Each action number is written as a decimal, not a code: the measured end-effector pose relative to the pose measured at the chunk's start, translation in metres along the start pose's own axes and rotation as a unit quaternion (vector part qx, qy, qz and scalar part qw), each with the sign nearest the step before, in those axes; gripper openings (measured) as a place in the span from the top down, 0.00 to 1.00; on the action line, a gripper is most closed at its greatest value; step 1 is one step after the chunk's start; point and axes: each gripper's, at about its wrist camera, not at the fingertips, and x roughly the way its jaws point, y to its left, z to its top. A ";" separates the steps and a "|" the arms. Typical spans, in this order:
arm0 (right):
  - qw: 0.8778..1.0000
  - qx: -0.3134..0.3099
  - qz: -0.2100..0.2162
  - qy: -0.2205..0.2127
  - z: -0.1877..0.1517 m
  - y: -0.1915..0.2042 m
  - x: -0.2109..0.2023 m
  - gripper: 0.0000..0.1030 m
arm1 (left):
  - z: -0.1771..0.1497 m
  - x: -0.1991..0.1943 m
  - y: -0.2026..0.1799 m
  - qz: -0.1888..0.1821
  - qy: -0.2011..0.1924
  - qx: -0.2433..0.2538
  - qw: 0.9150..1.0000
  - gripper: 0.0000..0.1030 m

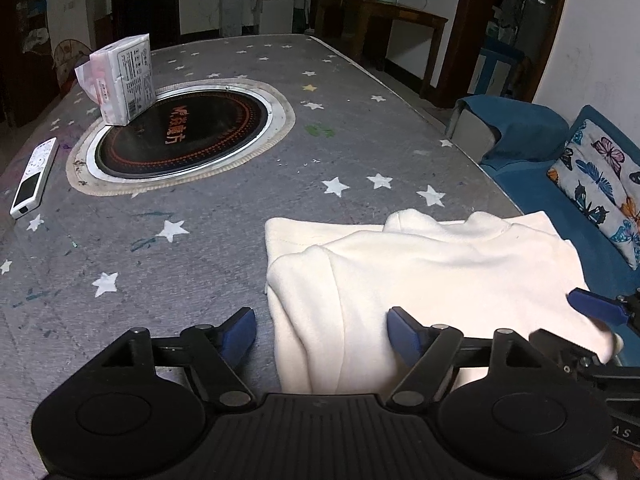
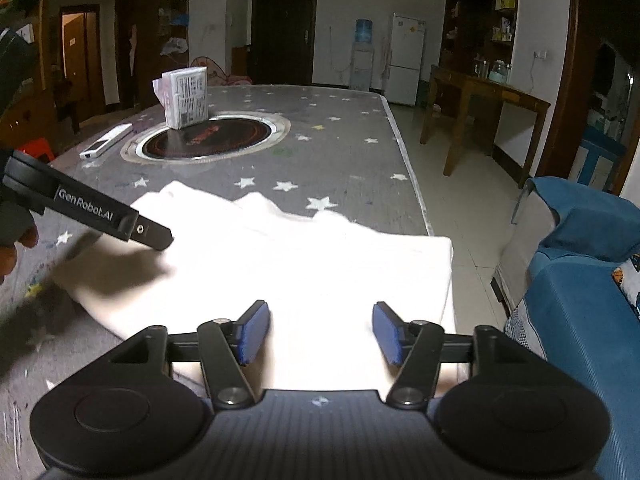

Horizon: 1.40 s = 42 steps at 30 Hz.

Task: Fold clothes
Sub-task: 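Smooth the newly folded shirt with the right gripper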

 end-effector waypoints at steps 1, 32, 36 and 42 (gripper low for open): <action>1.000 -0.003 0.000 0.001 0.000 0.000 -0.001 0.41 | -0.001 0.000 0.000 0.001 -0.002 0.002 1.000 0.25; 1.000 0.018 0.008 0.019 0.052 -0.003 0.056 0.41 | -0.005 -0.004 0.003 0.014 -0.010 0.020 1.000 0.19; 1.000 0.008 0.025 0.016 0.064 0.004 0.061 0.41 | -0.005 -0.004 0.002 0.016 -0.009 0.021 1.000 0.19; 0.999 -0.008 0.032 0.026 0.068 0.016 0.078 0.41 | -0.005 -0.004 0.002 0.018 -0.008 0.023 1.000 0.17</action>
